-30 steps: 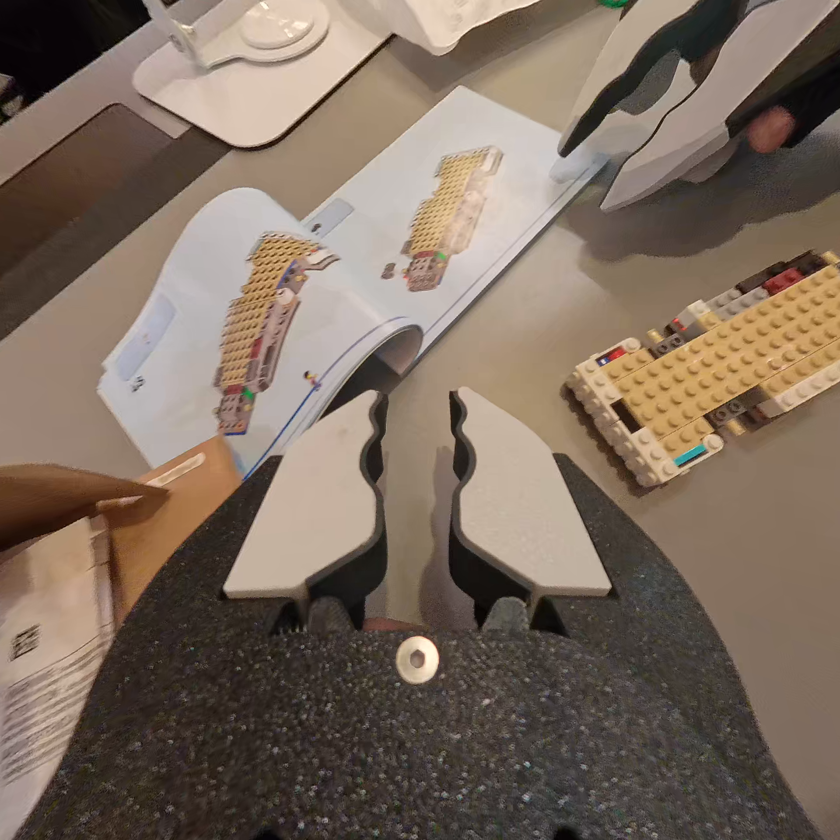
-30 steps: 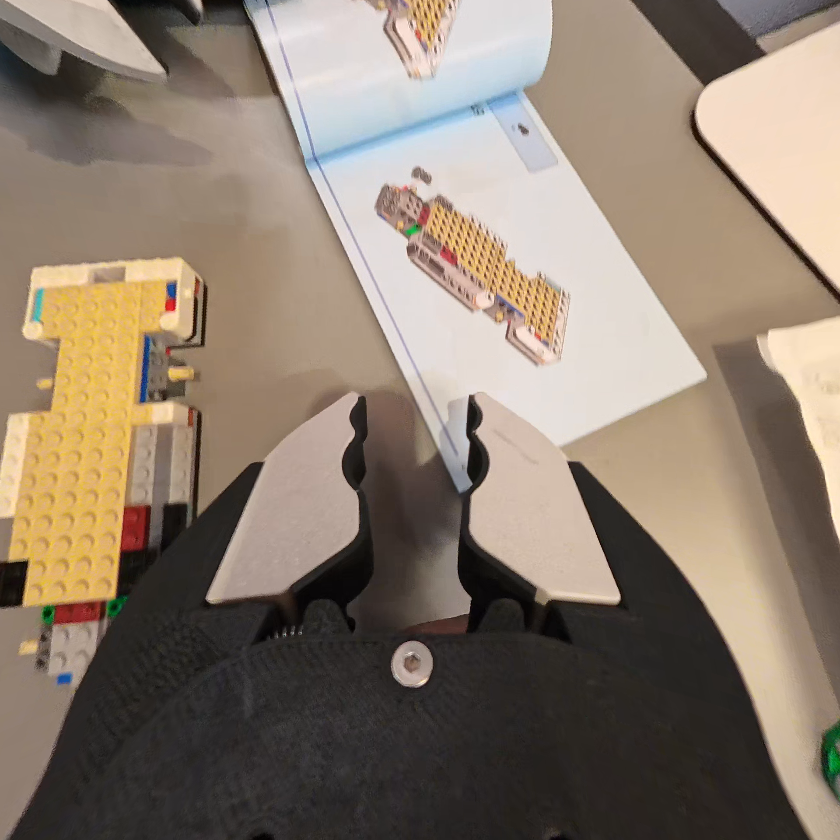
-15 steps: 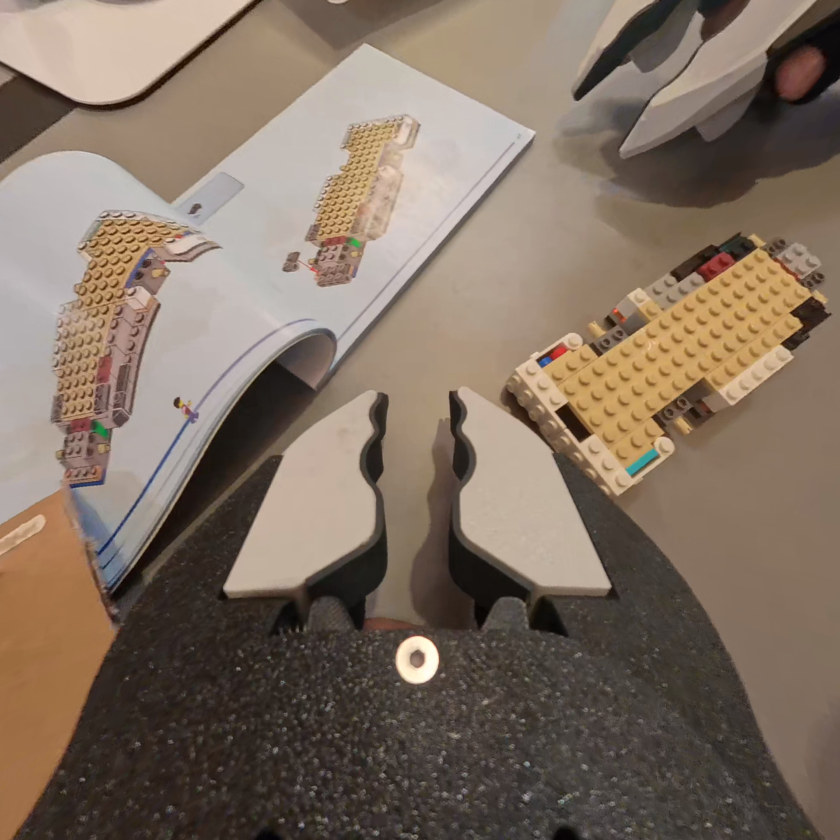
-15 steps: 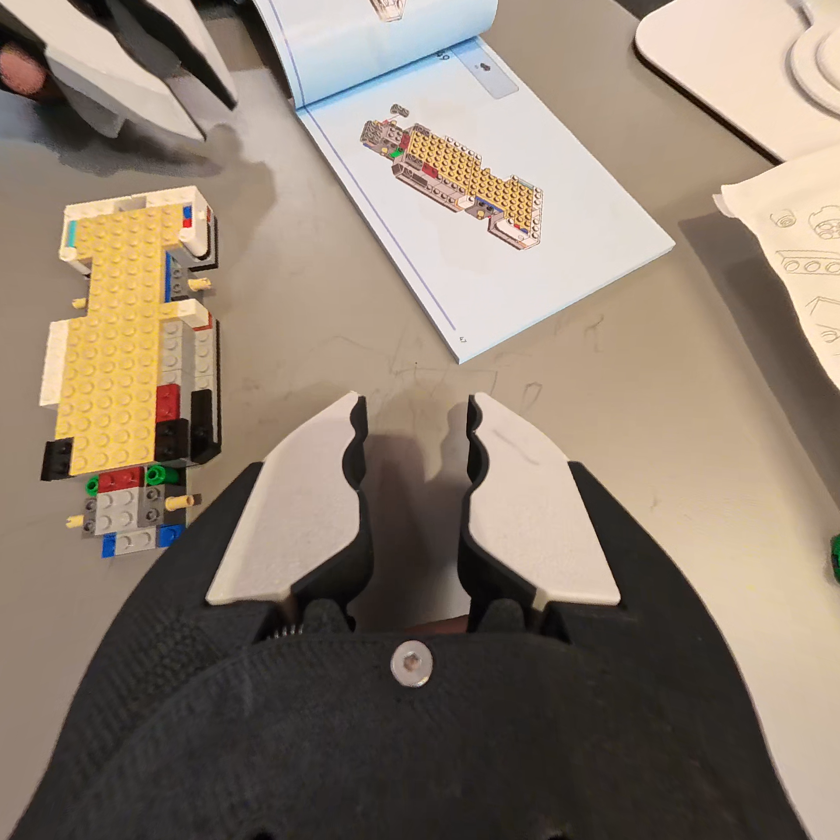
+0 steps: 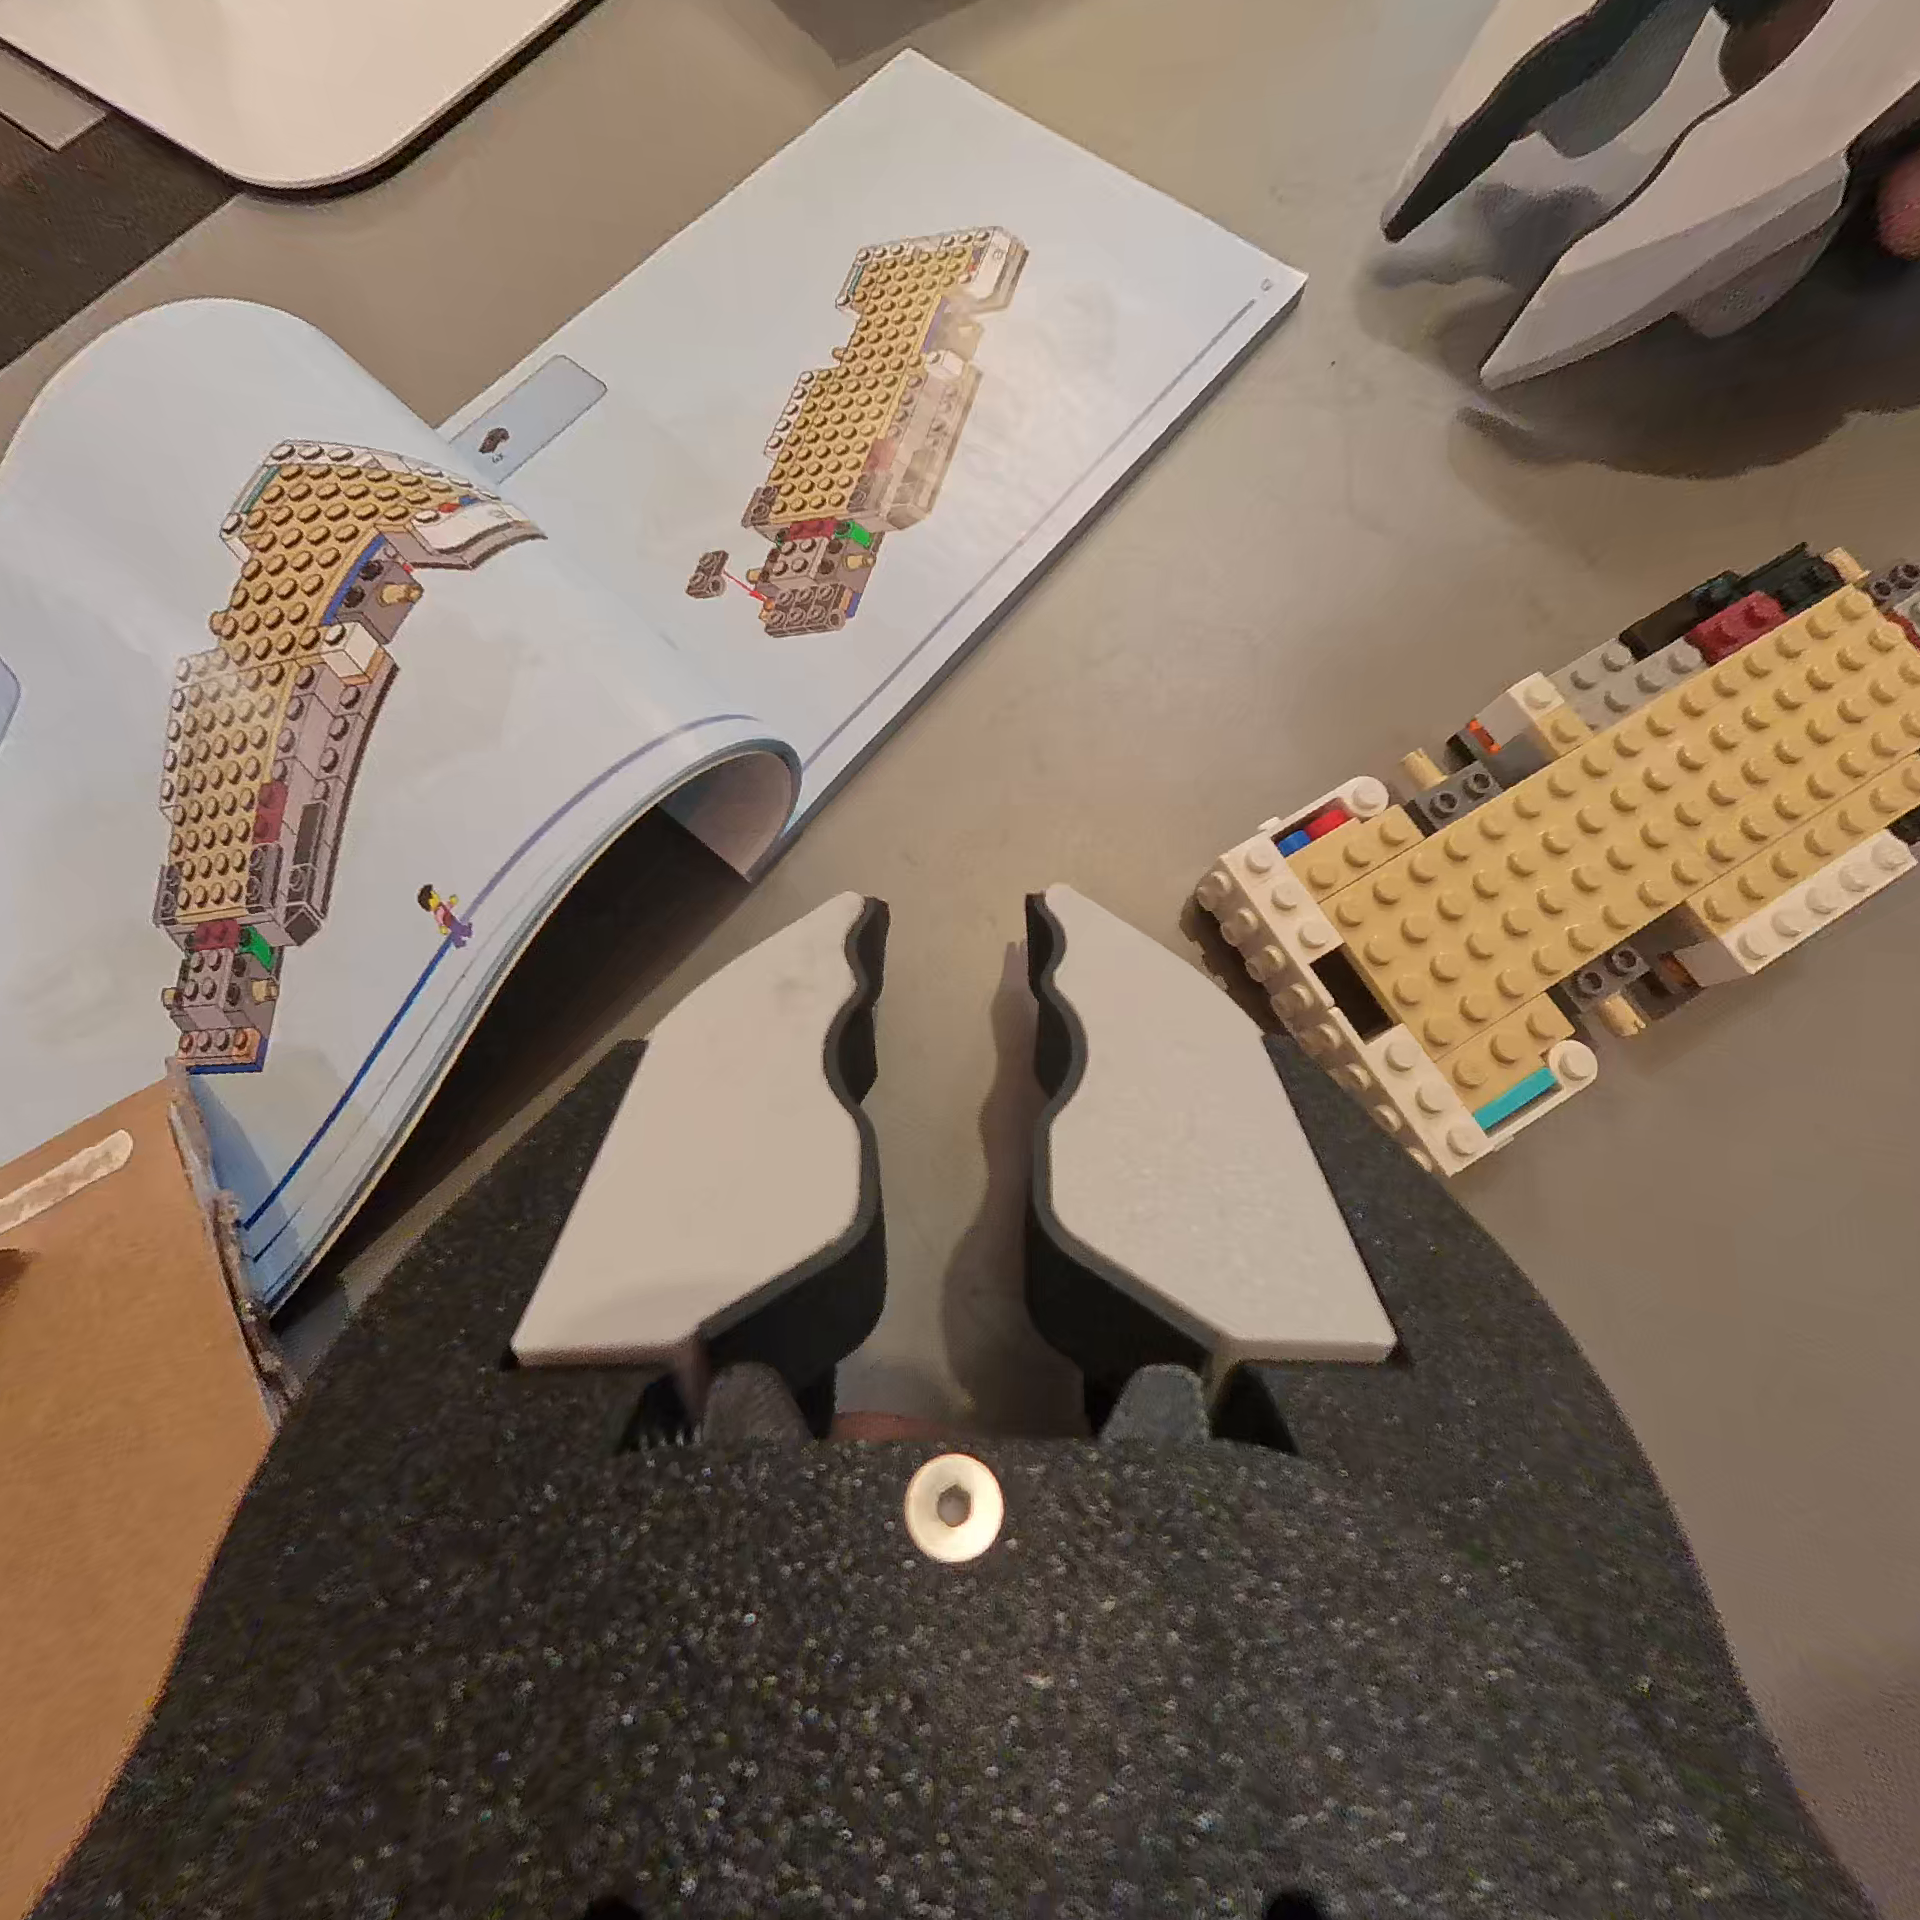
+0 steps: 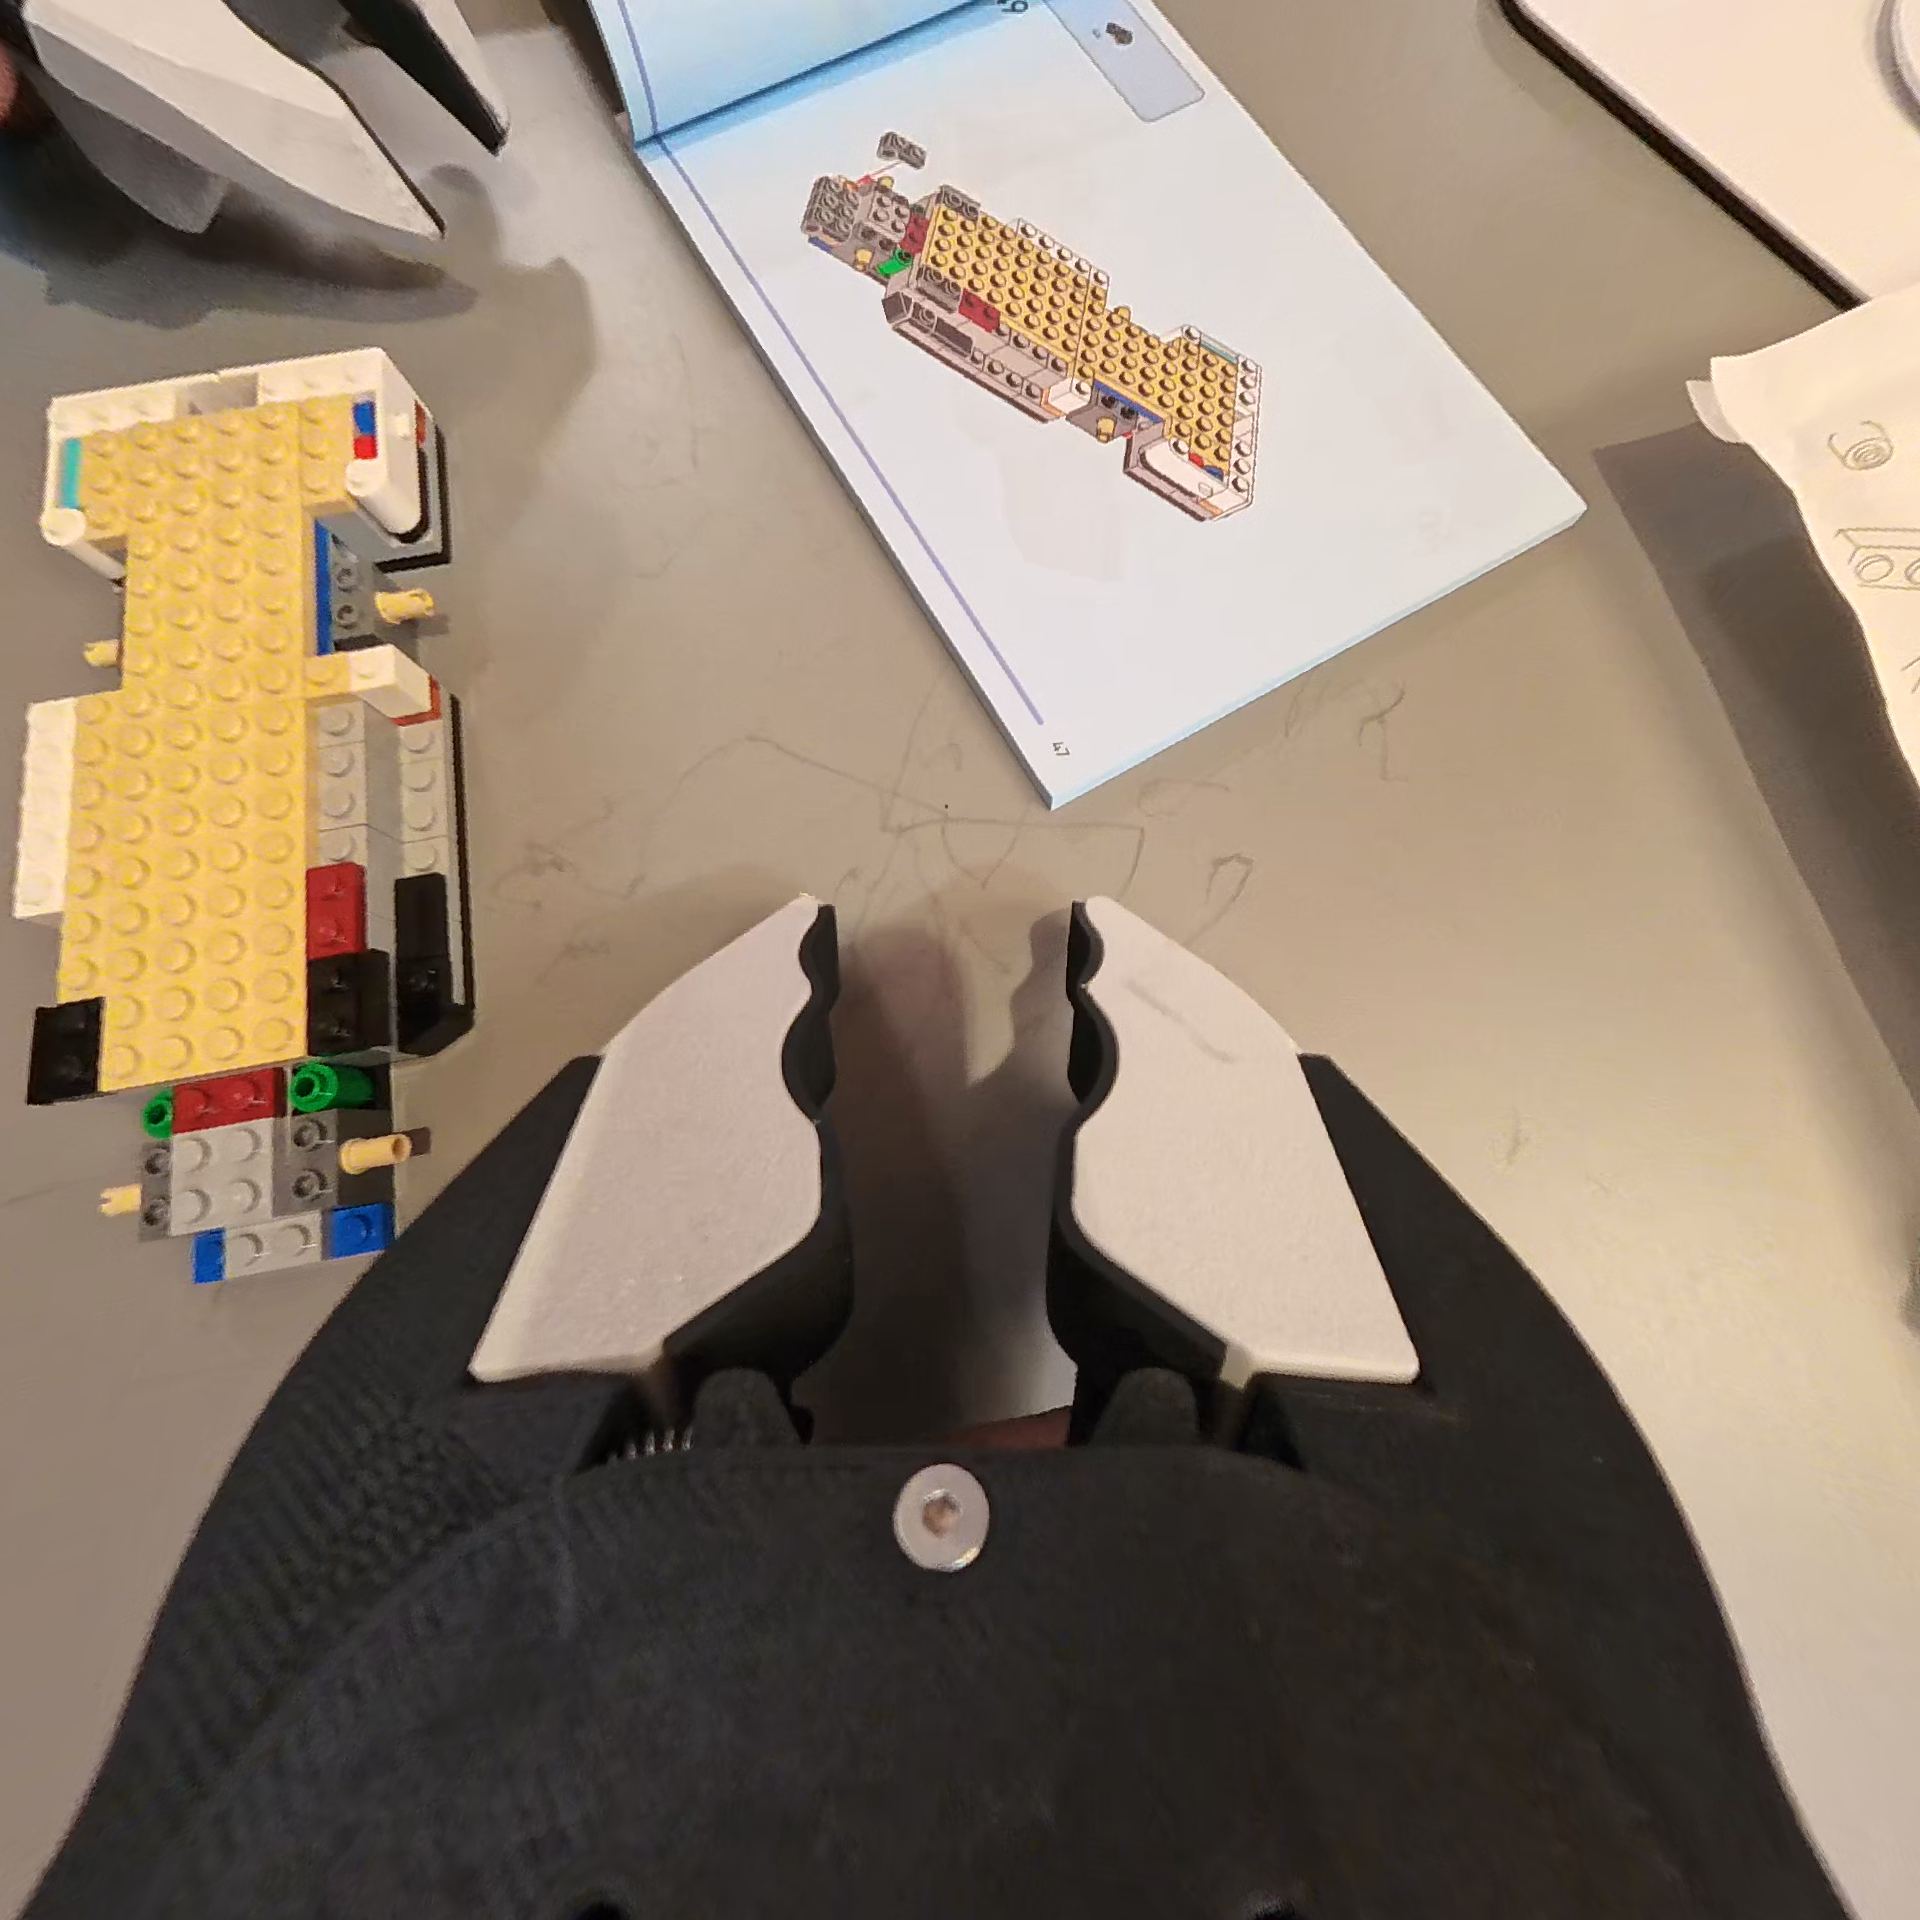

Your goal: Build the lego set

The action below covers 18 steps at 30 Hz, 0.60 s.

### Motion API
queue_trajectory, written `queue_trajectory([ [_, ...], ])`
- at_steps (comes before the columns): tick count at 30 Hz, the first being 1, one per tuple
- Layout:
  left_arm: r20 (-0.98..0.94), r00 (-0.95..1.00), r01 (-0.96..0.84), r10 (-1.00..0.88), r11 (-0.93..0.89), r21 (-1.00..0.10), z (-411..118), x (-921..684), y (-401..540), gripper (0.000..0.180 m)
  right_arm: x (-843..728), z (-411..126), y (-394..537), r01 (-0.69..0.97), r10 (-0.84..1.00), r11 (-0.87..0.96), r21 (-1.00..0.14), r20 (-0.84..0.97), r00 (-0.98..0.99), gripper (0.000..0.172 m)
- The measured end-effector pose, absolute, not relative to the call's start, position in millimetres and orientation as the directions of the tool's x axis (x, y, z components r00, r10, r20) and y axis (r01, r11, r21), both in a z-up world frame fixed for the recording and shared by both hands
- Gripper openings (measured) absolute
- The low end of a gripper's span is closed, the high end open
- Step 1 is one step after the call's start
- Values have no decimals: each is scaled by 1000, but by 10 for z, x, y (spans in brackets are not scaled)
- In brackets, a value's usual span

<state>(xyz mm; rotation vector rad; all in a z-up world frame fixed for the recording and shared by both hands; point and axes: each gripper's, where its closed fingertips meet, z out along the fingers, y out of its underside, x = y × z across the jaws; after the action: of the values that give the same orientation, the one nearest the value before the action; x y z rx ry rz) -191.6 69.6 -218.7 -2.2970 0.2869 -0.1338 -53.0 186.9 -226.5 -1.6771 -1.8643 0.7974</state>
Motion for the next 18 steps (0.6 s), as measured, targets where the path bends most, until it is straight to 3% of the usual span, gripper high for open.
queue_trajectory([
  [18,24,964,-175,-264,-702,-690,-2311,-1889,645,35,-524,-2294,1831,703,990,131,-699,52,-133,43],
])
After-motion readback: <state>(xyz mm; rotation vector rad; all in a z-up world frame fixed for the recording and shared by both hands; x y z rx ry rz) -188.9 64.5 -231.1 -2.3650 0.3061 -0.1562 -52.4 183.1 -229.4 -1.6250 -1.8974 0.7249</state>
